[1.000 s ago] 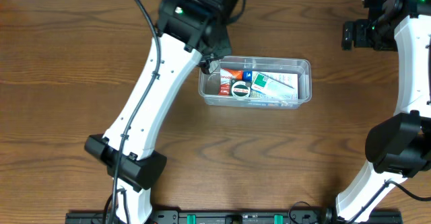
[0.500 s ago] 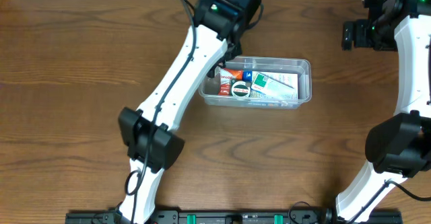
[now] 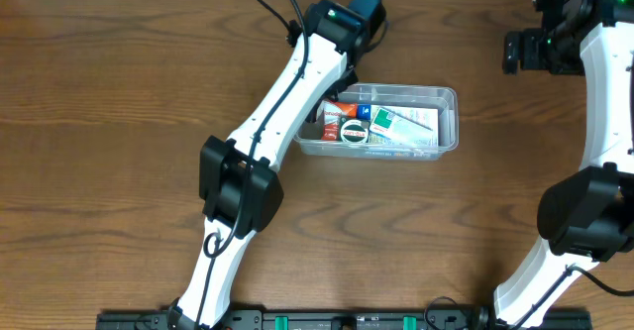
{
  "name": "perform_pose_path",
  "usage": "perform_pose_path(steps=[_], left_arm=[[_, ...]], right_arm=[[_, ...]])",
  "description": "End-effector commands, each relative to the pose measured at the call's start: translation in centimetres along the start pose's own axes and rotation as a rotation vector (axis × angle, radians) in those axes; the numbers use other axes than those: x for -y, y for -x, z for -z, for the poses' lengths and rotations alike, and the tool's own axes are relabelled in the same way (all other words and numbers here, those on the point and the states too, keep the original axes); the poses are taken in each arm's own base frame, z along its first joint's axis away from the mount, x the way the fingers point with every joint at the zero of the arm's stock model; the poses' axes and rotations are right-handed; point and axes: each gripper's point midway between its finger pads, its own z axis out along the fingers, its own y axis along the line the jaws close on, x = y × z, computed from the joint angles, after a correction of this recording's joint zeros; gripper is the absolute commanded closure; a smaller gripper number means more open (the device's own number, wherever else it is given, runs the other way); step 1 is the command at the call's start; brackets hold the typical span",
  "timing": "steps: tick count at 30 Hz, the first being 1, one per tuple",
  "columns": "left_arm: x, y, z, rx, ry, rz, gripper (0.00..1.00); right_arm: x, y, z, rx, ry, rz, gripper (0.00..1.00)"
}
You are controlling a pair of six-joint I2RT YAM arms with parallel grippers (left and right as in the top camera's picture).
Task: Pack container
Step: 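Lift the bottle and carry it over the container, then lower the bottle upright into the container's left corner and release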
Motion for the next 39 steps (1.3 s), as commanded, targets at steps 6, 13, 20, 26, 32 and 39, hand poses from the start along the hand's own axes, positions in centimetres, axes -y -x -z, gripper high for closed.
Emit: perform_pose_path(steps=[6,13,20,26,32,39], left_arm=[[0.1,1.8,-0.8,0.054,-0.014,0.086,0.94],[-0.7,1.4,-3.7,0.032,0.027,0.114,0.94],[-0.9,1.0,-4.5,0.02,0.038,0.115,0.92],[-0.6,0.8,-3.8,0.002,0.01,0.084,0.68],[-0.6,1.2,-1.9,0.016,-0.033,0.058,0.52],[-0.7,2.2,0.8,0.061,-0.093,-0.009,0.34]], right_arm=[[0.2,0.5,1.3,0.035,-0.004,-0.015,0.01],[0.2,0.5,1.3,0.035,-0.004,-0.015,0.01],[0.2,0.5,1.3,0.035,-0.004,-0.015,0.01],[0.2,0.5,1.3,0.035,-0.004,-0.015,0.01],[0.2,0.5,1.3,0.035,-0.004,-0.015,0.01],[0.2,0.5,1.3,0.035,-0.004,-0.015,0.01]])
